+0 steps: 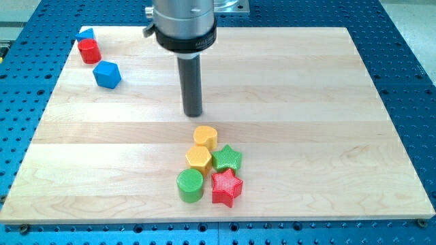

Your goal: Move the heart to the hexagon

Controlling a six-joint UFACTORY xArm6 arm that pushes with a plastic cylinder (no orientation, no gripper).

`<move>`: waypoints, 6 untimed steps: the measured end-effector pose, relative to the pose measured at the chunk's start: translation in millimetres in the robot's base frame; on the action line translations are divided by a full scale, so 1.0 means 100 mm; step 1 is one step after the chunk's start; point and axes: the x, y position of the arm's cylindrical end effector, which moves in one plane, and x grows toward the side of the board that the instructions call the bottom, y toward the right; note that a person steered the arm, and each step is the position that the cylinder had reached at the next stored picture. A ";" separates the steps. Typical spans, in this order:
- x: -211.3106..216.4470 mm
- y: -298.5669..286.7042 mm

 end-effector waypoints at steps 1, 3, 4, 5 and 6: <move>0.12 0.20; 0.69 0.35; 0.35 0.34; 0.29 -0.32; -0.03 -1.19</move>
